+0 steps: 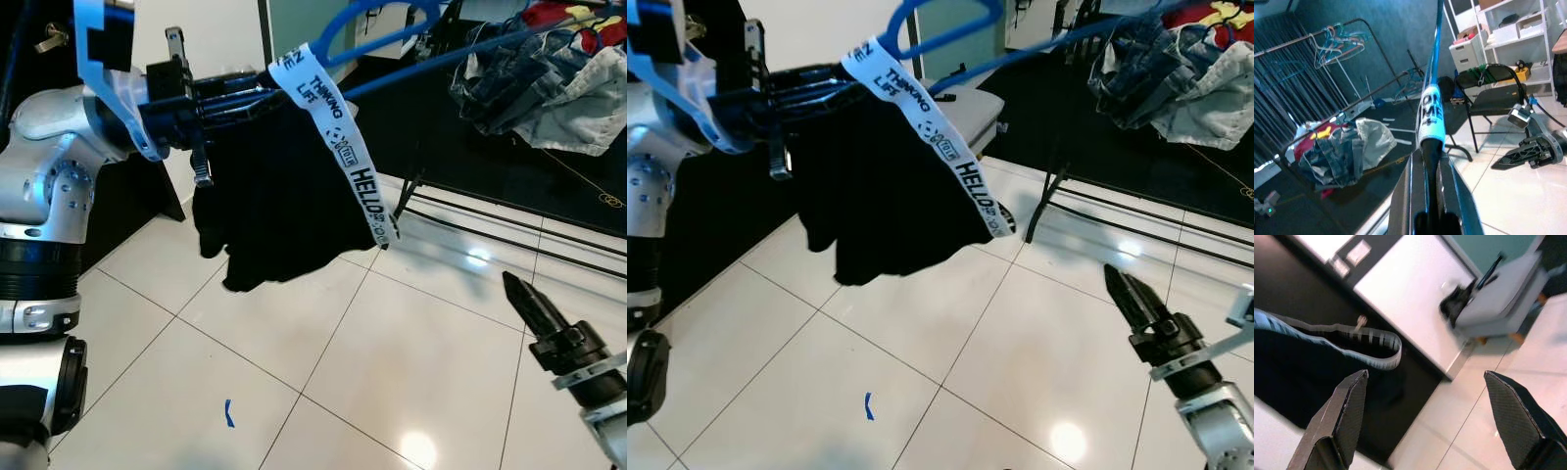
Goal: Hang hanger
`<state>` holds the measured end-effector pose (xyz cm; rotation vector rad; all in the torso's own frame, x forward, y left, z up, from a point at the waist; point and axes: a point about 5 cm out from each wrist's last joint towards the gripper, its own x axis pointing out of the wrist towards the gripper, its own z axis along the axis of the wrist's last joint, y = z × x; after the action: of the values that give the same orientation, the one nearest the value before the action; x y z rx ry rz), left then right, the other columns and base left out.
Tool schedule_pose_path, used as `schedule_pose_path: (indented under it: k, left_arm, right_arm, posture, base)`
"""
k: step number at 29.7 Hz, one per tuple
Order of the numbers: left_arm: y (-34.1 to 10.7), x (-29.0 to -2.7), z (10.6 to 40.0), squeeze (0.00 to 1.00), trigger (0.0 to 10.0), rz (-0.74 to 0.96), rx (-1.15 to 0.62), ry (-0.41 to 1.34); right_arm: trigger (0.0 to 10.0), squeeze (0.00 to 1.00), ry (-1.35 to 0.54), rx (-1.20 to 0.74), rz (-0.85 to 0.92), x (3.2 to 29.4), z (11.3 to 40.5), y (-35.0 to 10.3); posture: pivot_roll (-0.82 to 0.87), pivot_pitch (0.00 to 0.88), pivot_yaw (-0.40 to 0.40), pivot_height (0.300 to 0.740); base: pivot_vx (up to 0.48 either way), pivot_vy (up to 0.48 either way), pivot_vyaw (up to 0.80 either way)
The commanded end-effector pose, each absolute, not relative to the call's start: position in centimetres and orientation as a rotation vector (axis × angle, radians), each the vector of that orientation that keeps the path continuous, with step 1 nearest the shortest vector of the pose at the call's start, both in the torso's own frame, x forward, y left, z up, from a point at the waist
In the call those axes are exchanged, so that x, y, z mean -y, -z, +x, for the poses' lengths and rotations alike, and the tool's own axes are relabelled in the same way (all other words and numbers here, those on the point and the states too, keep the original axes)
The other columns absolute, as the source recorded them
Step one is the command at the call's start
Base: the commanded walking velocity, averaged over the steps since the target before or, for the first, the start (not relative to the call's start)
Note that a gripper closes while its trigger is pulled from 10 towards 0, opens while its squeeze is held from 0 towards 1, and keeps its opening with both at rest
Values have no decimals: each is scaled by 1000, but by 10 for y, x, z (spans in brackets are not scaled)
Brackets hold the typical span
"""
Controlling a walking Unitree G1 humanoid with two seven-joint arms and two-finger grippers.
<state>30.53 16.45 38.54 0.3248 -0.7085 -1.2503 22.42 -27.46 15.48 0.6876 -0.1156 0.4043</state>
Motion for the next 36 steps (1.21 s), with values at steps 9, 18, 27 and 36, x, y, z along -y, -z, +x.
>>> schedule_pose_path:
  k: [9,18,27,36]
  left_arm:
    - [-385,-163,288,0,10000,260,762,1386]
    - [-388,-164,276,0,10000,245,791,1447]
    - [-391,-153,264,0,10000,248,816,1503]
    - [-392,-152,260,0,10000,245,823,1515]
  right_arm:
    - [10000,0,-542,23,728,239,225,-153]
    - [10000,0,-584,58,739,229,231,-159]
    - [10000,0,-648,-106,566,190,247,-160]
    - [10000,0,-669,-101,571,181,256,-163]
  posture:
    - [-13,134,64,740]
    - [-12,135,60,740]
    - [-14,131,61,740]
    - [-8,126,57,740]
  base:
    - [0,0,0]
    - [0,0,0]
    - [0,0,0]
    - [0,0,0]
